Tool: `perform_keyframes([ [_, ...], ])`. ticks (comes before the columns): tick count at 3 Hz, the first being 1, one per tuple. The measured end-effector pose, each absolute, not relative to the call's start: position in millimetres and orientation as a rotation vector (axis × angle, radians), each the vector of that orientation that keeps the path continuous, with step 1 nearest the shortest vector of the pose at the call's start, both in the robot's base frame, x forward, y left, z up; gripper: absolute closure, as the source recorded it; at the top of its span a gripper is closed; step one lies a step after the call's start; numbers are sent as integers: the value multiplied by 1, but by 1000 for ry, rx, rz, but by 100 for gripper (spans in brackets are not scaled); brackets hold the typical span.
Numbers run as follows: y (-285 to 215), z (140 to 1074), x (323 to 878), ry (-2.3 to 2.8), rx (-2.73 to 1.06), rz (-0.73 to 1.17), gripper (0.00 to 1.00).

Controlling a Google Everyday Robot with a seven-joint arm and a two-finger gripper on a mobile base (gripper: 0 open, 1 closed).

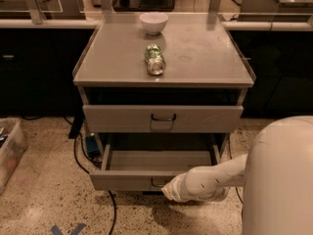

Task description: Close middle drawer

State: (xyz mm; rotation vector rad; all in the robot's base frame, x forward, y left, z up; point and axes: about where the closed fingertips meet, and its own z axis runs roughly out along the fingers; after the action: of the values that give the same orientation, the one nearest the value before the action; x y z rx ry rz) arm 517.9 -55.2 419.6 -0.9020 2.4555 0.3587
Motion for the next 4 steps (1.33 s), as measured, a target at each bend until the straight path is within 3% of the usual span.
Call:
perform_keyframes([
  [4,-49,418,561,2436,-872,299,100],
])
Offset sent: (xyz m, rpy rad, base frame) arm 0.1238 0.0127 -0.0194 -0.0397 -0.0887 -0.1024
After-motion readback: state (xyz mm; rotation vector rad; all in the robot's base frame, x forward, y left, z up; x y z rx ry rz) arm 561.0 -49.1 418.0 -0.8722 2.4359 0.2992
